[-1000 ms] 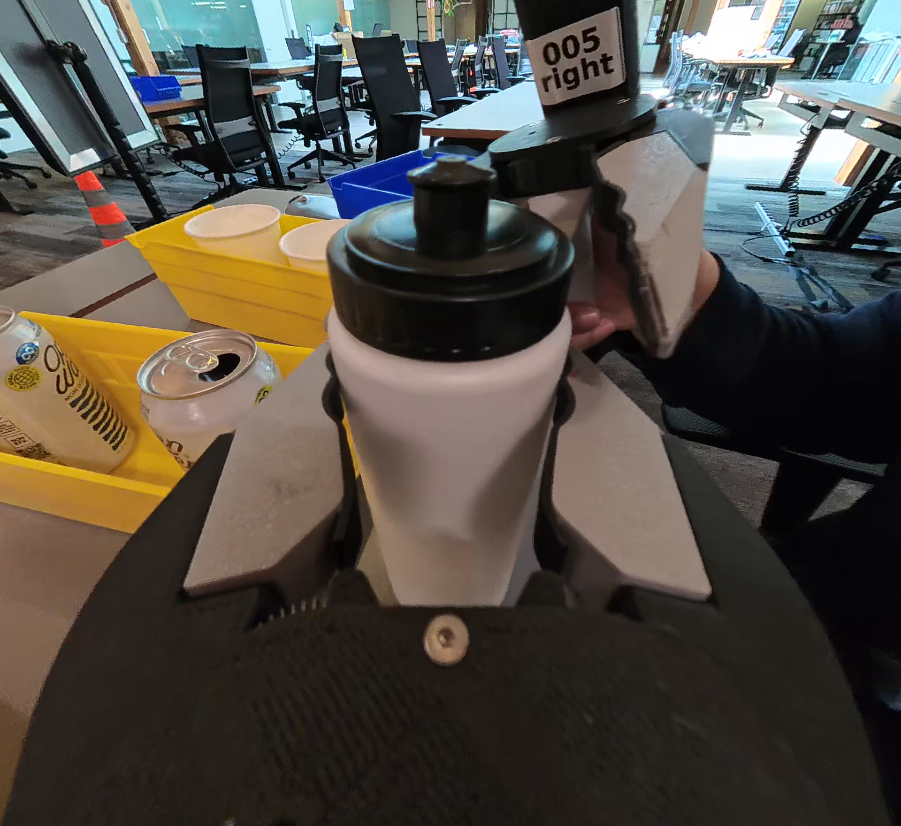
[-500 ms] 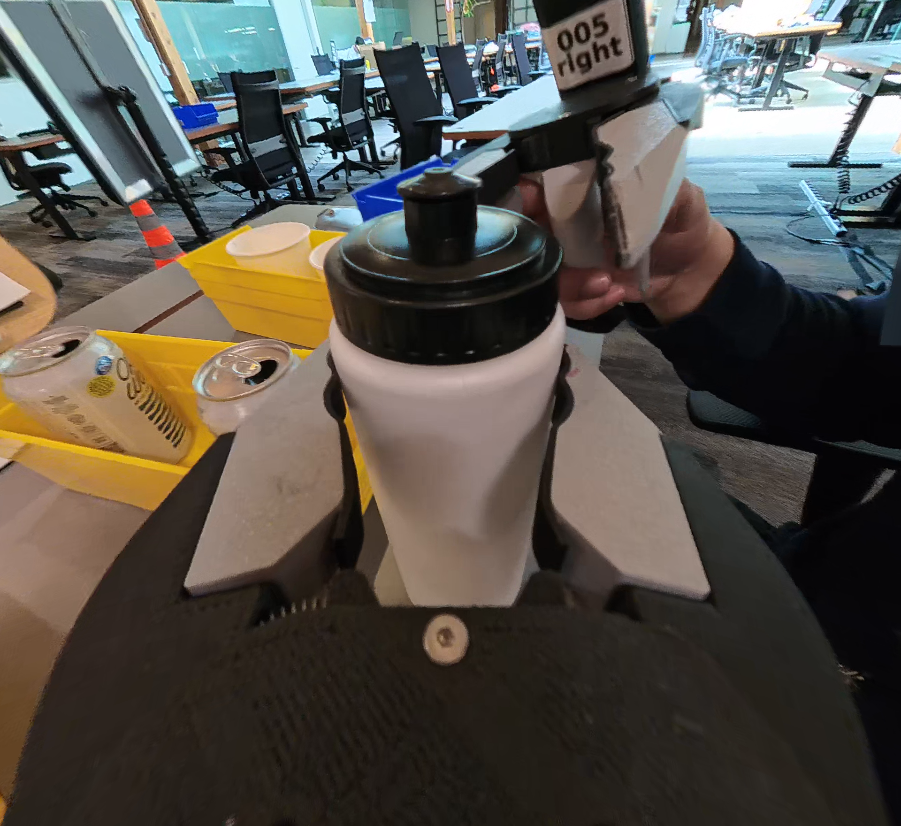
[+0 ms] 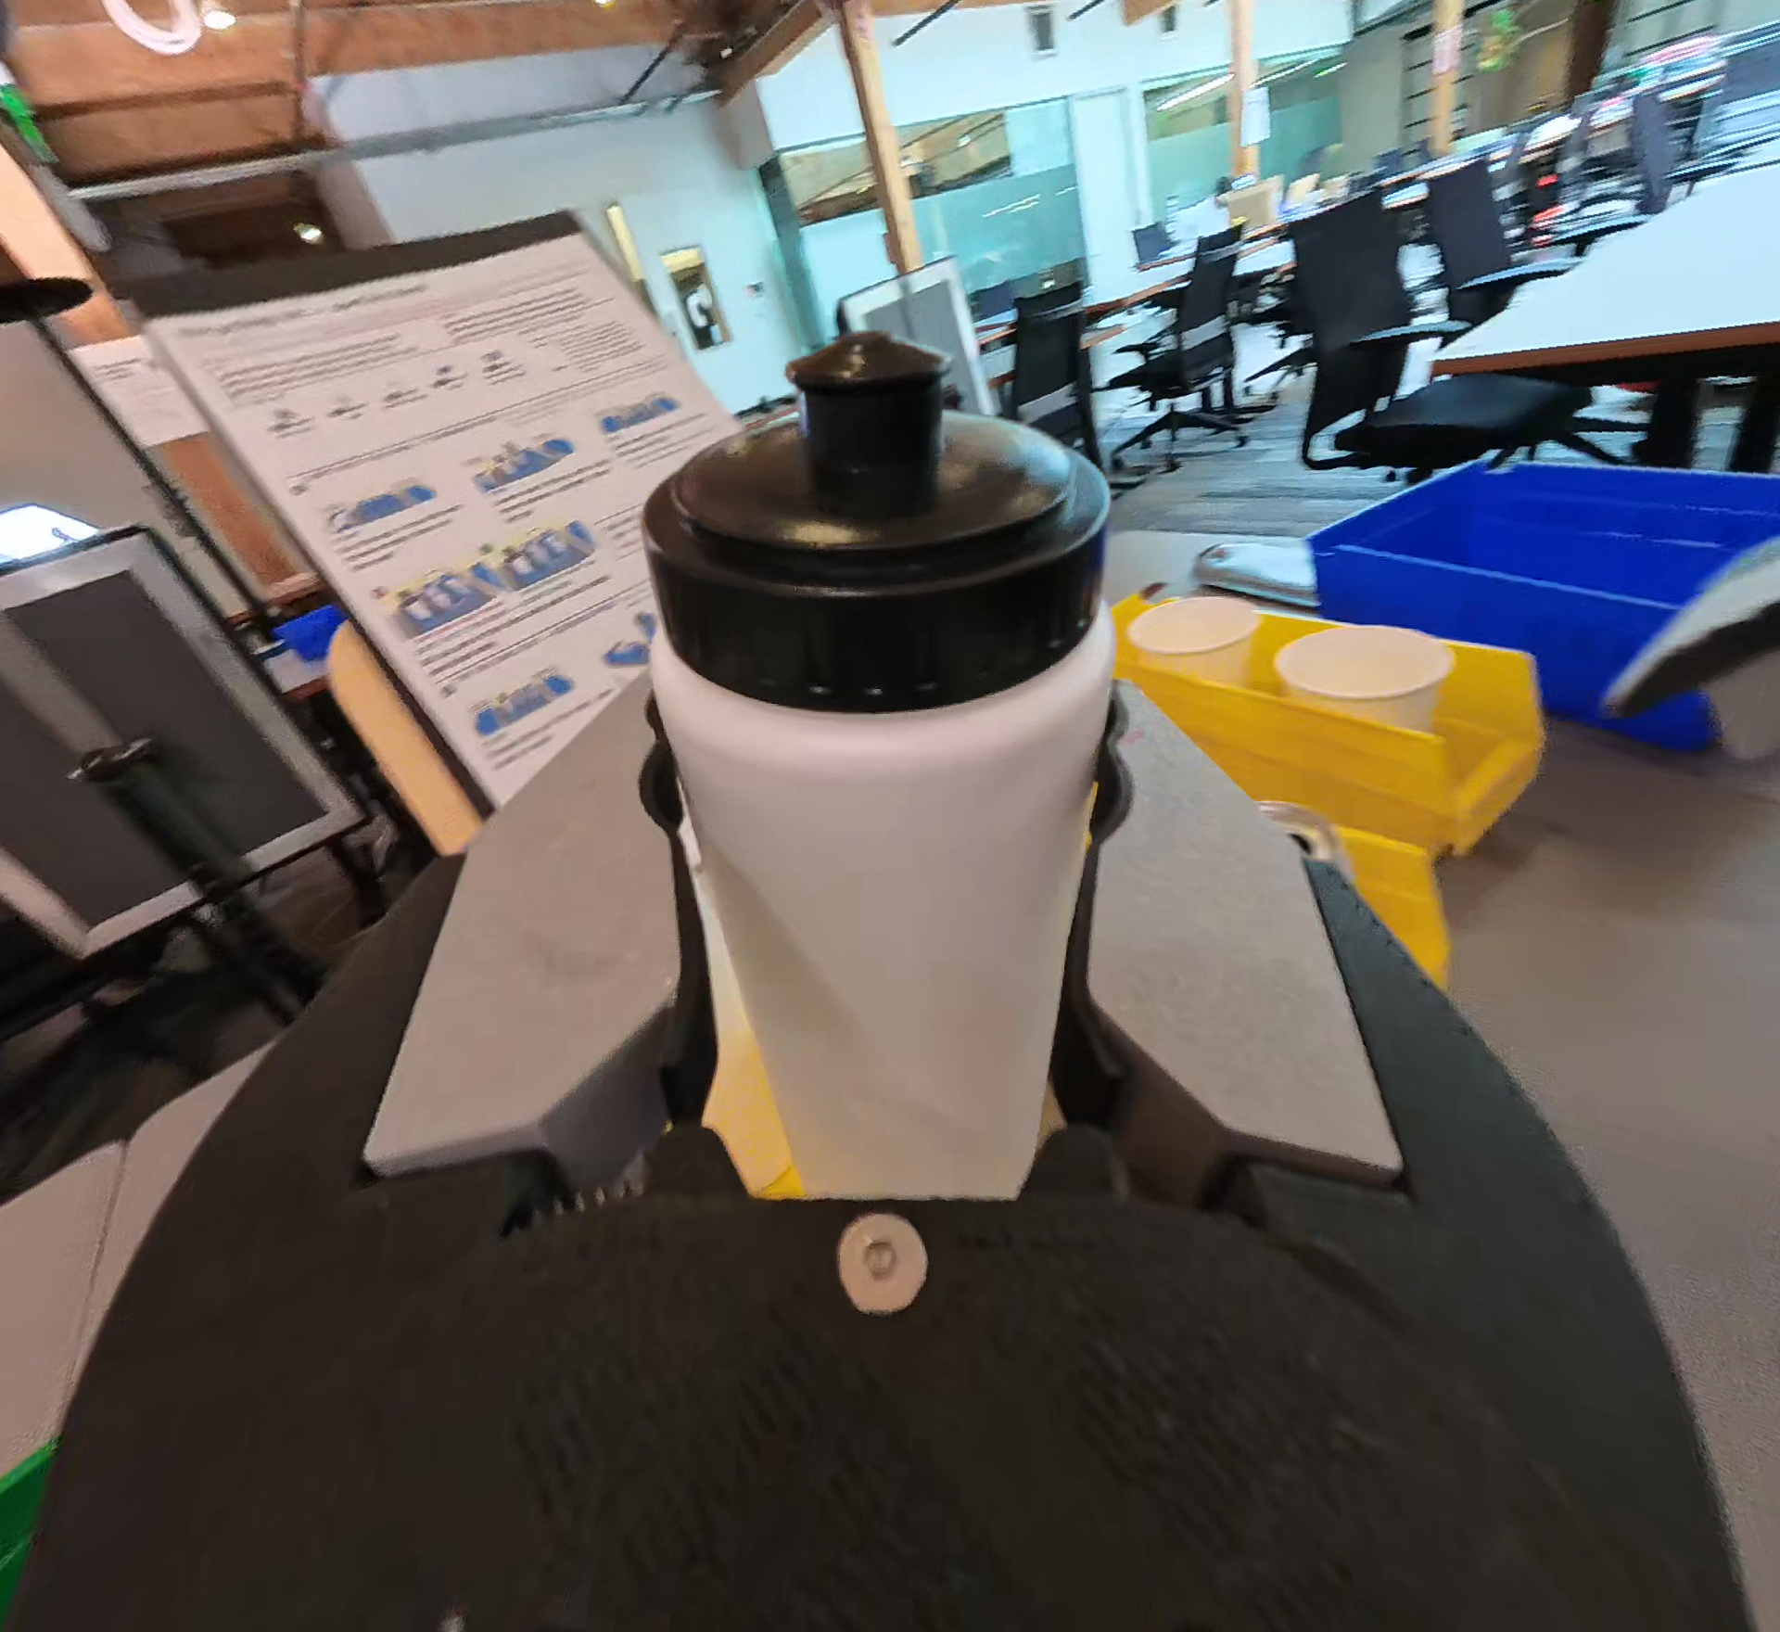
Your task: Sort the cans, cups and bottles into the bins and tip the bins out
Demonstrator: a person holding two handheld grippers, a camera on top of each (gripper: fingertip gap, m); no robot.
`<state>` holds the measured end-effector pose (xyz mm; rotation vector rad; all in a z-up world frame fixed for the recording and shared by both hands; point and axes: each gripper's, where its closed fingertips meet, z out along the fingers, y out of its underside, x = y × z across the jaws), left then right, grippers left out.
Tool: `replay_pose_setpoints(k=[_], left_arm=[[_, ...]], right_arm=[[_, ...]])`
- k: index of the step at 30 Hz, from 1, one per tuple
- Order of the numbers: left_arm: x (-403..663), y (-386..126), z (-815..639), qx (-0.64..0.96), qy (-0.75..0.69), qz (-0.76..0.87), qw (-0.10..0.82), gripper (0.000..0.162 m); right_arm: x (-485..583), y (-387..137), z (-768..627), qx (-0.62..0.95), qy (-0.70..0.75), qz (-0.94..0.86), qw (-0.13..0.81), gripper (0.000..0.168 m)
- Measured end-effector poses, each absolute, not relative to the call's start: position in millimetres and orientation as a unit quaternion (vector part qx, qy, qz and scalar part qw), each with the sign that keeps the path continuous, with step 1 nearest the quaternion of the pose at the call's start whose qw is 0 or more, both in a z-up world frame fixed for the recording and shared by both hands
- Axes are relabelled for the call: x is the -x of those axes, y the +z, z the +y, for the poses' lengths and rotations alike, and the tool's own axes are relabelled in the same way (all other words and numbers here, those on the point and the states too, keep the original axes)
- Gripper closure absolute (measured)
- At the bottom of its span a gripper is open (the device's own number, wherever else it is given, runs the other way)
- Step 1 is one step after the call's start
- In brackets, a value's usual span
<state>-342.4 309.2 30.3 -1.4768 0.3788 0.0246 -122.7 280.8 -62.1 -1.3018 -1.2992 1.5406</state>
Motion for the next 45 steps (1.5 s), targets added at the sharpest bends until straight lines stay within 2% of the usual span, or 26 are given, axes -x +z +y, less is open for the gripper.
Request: replay_pose_setpoints(k=[1, 16, 23, 27, 31, 35, 37, 39, 42, 45], left_arm=[[354, 26, 314, 0.674, 0.015, 0.159, 0.721, 0.076], [409, -118, 330, 0.748, -0.001, 0.035, 0.663, 0.076], [405, -115, 322, 0.743, -0.005, 0.032, 0.669, 0.077], [404, -96, 309, 0.726, -0.009, 0.021, 0.687, 0.065], [408, -74, 280, 0.699, 0.011, 0.001, 0.715, 0.062], [392, -47, 241, 0.62, 0.026, 0.019, 0.784, 0.077], [383, -34, 224, 0.564, 0.024, 0.009, 0.825, 0.09], [367, -35, 222, 0.579, 0.027, 0.045, 0.814, 0.103], [350, -42, 226, 0.618, 0.05, 0.083, 0.781, 0.098], [332, -56, 232, 0.663, 0.048, 0.105, 0.74, 0.103]], right_arm=[[123, -63, 280, 0.506, 0.597, -0.506, 0.363, 0.08], [111, -56, 294, 0.507, 0.597, -0.487, 0.386, 0.085], [113, -60, 296, 0.513, 0.59, -0.491, 0.384, 0.084], [102, -60, 310, 0.527, 0.563, -0.49, 0.406, 0.08], [71, -43, 341, 0.541, 0.541, -0.45, 0.461, 0.079], [32, -28, 381, 0.562, 0.529, -0.378, 0.511, 0.08], [17, -23, 396, 0.569, 0.536, -0.342, 0.523, 0.079], [7, -21, 404, 0.571, 0.546, -0.316, 0.525, 0.078], [8, -23, 405, 0.572, 0.547, -0.321, 0.52, 0.078], [19, -31, 403, 0.582, 0.519, -0.342, 0.524, 0.078]])
